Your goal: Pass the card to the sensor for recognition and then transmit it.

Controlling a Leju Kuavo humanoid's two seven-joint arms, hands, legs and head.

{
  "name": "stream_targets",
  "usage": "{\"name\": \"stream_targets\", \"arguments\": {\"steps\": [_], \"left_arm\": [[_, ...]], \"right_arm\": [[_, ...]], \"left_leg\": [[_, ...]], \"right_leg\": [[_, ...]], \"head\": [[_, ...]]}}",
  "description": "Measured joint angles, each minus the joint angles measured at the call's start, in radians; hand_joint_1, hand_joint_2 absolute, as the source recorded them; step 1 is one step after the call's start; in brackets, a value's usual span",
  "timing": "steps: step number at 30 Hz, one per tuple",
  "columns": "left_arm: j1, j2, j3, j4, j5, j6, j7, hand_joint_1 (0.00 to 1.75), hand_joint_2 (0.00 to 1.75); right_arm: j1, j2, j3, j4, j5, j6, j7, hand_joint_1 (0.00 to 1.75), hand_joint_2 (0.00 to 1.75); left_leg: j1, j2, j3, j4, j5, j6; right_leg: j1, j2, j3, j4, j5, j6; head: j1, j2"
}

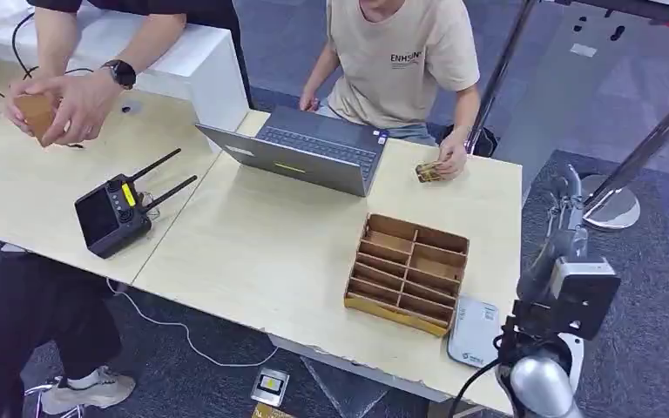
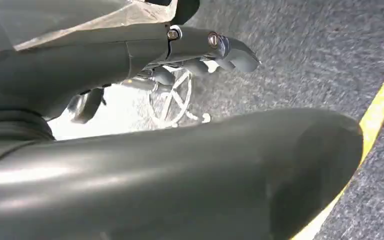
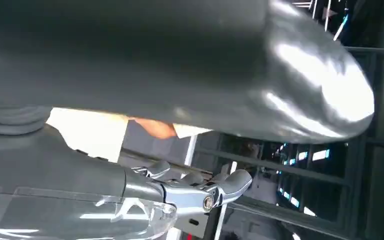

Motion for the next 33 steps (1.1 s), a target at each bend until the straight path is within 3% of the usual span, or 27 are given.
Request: {"name": "stream_targets", "arguments": {"steps": [14, 33], "left_arm": [[0.007, 0.026, 0.052, 0.002, 0.024, 0.003, -0.023, 0.00, 0.00], [0.008, 0.026, 0.053, 0.002, 0.008, 0.004, -0.043, 0.00, 0.00]], "right_arm": [[0.082, -0.039, -0.036, -0.111, 0.098, -0.008, 0.048, 0.00, 0.00], [0.131, -0.060, -0.089, -0.228, 0.091, -0.007, 0.067, 0.00, 0.00]], "left_leg": [[0.000, 0.000, 0.000, 0.000, 0.000, 0.000], [0.000, 0.000, 0.000, 0.000, 0.000, 0.000]], "right_leg": [[0.000, 0.000, 0.000, 0.000, 0.000, 0.000], [0.000, 0.000, 0.000, 0.000, 0.000, 0.000]], "head": [[0.000, 0.000], [0.000, 0.000]]}}
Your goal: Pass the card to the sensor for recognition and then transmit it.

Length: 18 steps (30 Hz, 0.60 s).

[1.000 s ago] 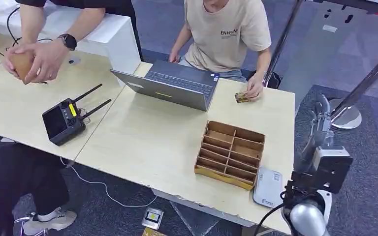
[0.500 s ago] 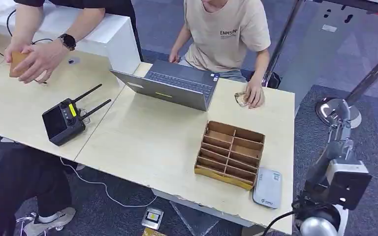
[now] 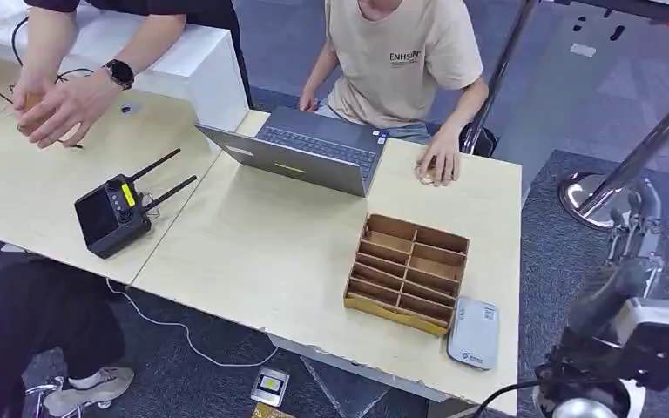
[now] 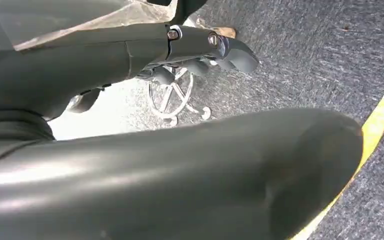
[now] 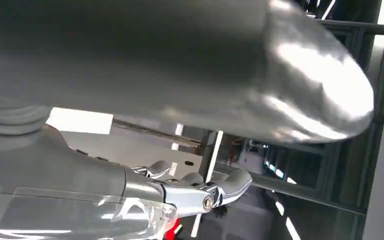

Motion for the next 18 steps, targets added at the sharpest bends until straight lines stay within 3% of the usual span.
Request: {"name": "stream_targets", "arguments": {"steps": [13, 18], "left_arm": [[0.000, 0.007, 0.002, 0.000, 0.031, -0.002, 0.025, 0.00, 0.00], [0.000, 0.011, 0.020, 0.001, 0.062, -0.003, 0.037, 0.00, 0.00]], "right_arm": [[-0.016, 0.003, 0.014, -0.002, -0.008, 0.039, -0.002, 0.00, 0.00], [-0.026, 0.004, 0.023, 0.003, -0.073, 0.027, -0.046, 0.00, 0.00]], "left_leg": [[0.000, 0.000, 0.000, 0.000, 0.000, 0.000], [0.000, 0.000, 0.000, 0.000, 0.000, 0.000]], "right_leg": [[0.000, 0.000, 0.000, 0.000, 0.000, 0.000], [0.000, 0.000, 0.000, 0.000, 0.000, 0.000]], "head": [[0.000, 0.000], [0.000, 0.000]]}}
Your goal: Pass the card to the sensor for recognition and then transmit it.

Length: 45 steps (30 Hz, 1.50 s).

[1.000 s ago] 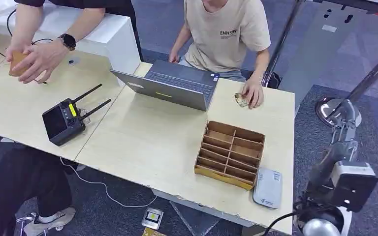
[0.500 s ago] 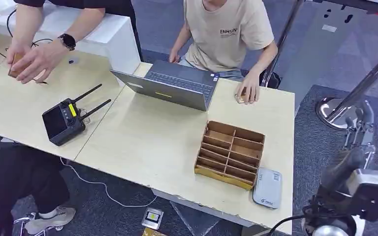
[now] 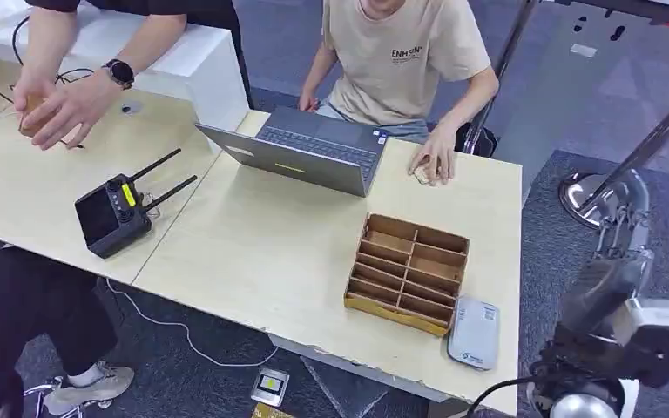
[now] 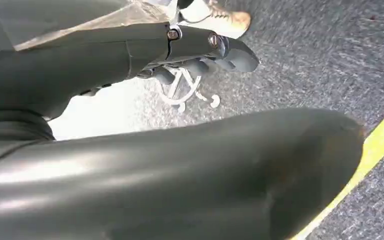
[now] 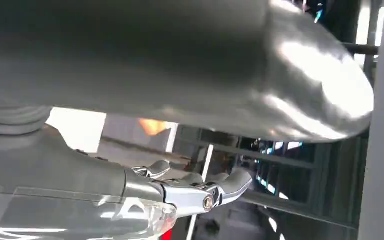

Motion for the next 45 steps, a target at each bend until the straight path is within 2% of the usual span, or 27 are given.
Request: {"name": "stream_targets", "arguments": {"steps": [10, 18, 23, 30, 35, 36, 41, 45], "left_arm": [[0.000, 0.006, 0.031, 0.003, 0.036, -0.008, 0.003, 0.00, 0.00], [0.001, 0.003, 0.032, 0.003, 0.005, -0.017, -0.010, 0.00, 0.00], [0.002, -0.007, 0.031, 0.003, -0.006, -0.003, -0.019, 0.00, 0.00], [0.002, -0.013, 0.031, 0.003, -0.010, 0.046, -0.056, 0.00, 0.00], [0.001, -0.002, 0.031, 0.003, 0.009, 0.015, -0.069, 0.00, 0.00], [0.001, -0.001, 0.031, 0.003, 0.009, 0.007, -0.064, 0.00, 0.00], [0.001, 0.006, 0.031, 0.005, 0.016, -0.011, -0.032, 0.00, 0.00], [0.001, 0.012, 0.031, 0.005, 0.021, 0.002, -0.037, 0.00, 0.00]], "right_arm": [[-0.026, 0.016, 0.014, 0.013, -0.016, 0.033, -0.018, 0.00, 0.00], [-0.016, 0.012, 0.015, 0.019, -0.028, 0.034, -0.015, 0.00, 0.00], [0.002, 0.012, 0.004, 0.019, -0.092, 0.053, -0.033, 0.00, 0.00], [0.001, 0.013, -0.003, 0.019, -0.077, 0.064, -0.037, 0.00, 0.00], [-0.021, 0.018, 0.008, 0.027, -0.037, 0.062, -0.025, 0.00, 0.00], [-0.024, 0.019, 0.010, 0.029, -0.037, 0.062, -0.024, 0.00, 1.75], [-0.046, 0.024, 0.017, 0.046, -0.053, 0.068, -0.018, 0.00, 1.75], [-0.058, 0.025, 0.031, 0.062, -0.055, 0.077, -0.018, 0.00, 1.75]], "left_leg": [[0.000, 0.000, 0.000, 0.000, 0.000, 0.000], [0.000, 0.000, 0.000, 0.000, 0.000, 0.000], [0.000, 0.000, 0.000, 0.000, 0.000, 0.000], [0.000, 0.000, 0.000, 0.000, 0.000, 0.000], [0.000, 0.000, 0.000, 0.000, 0.000, 0.000], [0.000, 0.000, 0.000, 0.000, 0.000, 0.000], [0.000, 0.000, 0.000, 0.000, 0.000, 0.000], [0.000, 0.000, 0.000, 0.000, 0.000, 0.000]], "right_leg": [[0.000, 0.000, 0.000, 0.000, 0.000, 0.000], [0.000, 0.000, 0.000, 0.000, 0.000, 0.000], [0.000, 0.000, 0.000, 0.000, 0.000, 0.000], [0.000, 0.000, 0.000, 0.000, 0.000, 0.000], [0.000, 0.000, 0.000, 0.000, 0.000, 0.000], [0.000, 0.000, 0.000, 0.000, 0.000, 0.000], [0.000, 0.000, 0.000, 0.000, 0.000, 0.000], [0.000, 0.000, 0.000, 0.000, 0.000, 0.000]], "head": [[0.000, 0.000], [0.000, 0.000], [0.000, 0.000], [0.000, 0.000], [0.000, 0.000], [0.000, 0.000], [0.000, 0.000], [0.000, 0.000]]}}
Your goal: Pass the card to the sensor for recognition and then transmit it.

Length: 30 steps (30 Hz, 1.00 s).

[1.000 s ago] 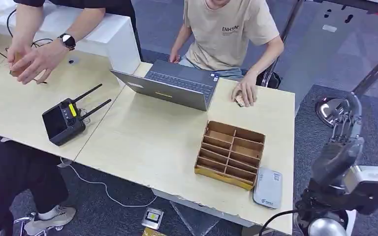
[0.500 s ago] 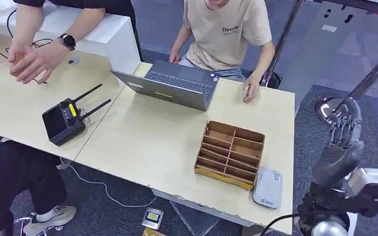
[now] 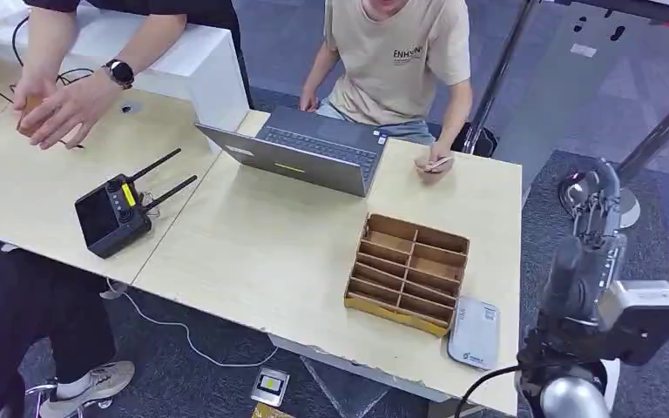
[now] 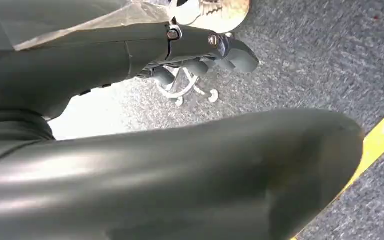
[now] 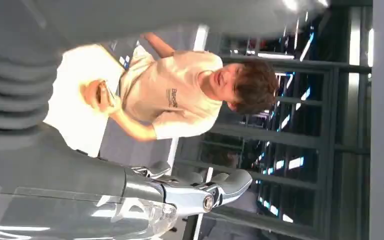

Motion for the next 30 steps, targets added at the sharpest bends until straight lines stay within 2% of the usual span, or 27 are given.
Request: {"name": "stream_targets", "arguments": {"steps": [21, 22, 30], "left_arm": [[0.001, -0.006, 0.001, 0.000, 0.012, 0.009, 0.008, 0.00, 0.00], [0.001, -0.008, 0.001, 0.000, 0.011, 0.010, 0.008, 0.00, 0.00], [0.001, -0.009, 0.000, 0.000, -0.004, 0.011, 0.002, 0.00, 0.00]], "right_arm": [[-0.015, -0.005, 0.024, 0.058, -0.048, 0.043, 0.000, 0.00, 1.75], [-0.015, -0.005, 0.024, 0.059, -0.050, 0.046, 0.000, 0.00, 0.00], [-0.009, -0.006, 0.024, 0.064, -0.059, 0.051, -0.006, 0.00, 0.00]], "left_leg": [[0.000, 0.000, 0.000, 0.000, 0.000, 0.000], [0.000, 0.000, 0.000, 0.000, 0.000, 0.000], [0.000, 0.000, 0.000, 0.000, 0.000, 0.000]], "right_leg": [[0.000, 0.000, 0.000, 0.000, 0.000, 0.000], [0.000, 0.000, 0.000, 0.000, 0.000, 0.000], [0.000, 0.000, 0.000, 0.000, 0.000, 0.000]], "head": [[0.000, 0.000], [0.000, 0.000], [0.000, 0.000]]}}
